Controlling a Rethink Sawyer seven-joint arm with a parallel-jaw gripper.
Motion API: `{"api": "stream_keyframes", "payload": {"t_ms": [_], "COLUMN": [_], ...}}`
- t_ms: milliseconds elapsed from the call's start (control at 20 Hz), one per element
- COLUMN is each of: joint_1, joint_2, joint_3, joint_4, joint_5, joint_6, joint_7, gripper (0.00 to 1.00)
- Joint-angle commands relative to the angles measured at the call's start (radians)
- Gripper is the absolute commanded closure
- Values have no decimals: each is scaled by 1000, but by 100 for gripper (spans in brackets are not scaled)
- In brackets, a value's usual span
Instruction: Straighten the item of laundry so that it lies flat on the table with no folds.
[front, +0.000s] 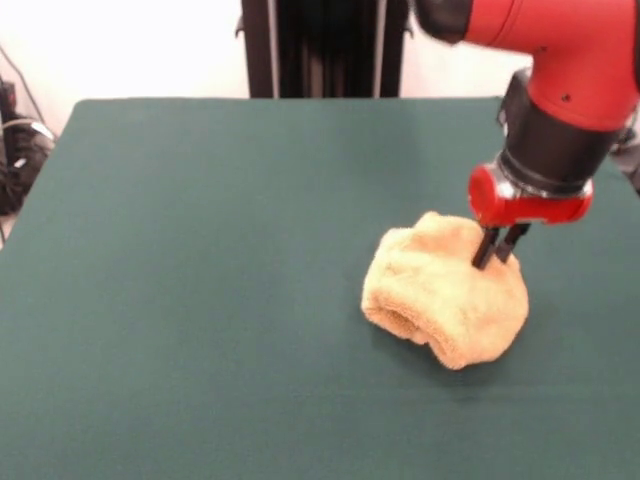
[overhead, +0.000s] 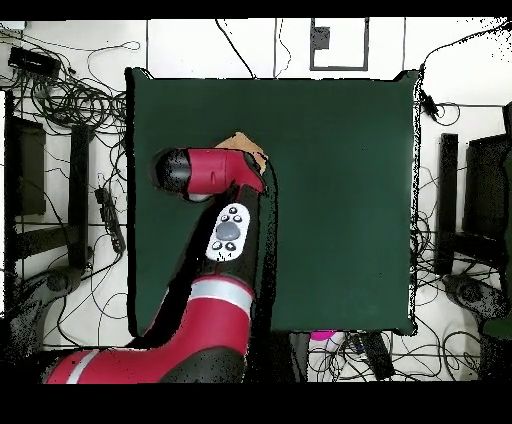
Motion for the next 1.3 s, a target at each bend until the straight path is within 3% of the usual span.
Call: {"api": "stream_keyframes", "payload": {"t_ms": [50, 400, 750, 1050, 1200, 1300], "joint_1": [111, 134, 146, 197, 159, 93], "joint_2": [-174, -263, -290, -383, -393, -365], "joint_3": [-119, -135, -143, -188, -121, -15], "joint_4": [323, 429, 484, 579, 681, 771], "joint_5": [51, 79, 122, 126, 195, 293], "joint_6": [212, 348, 531, 637, 432, 71], "joint_7": [451, 488, 605, 673, 600, 508], "gripper": [100, 100, 100, 100, 100, 100]}}
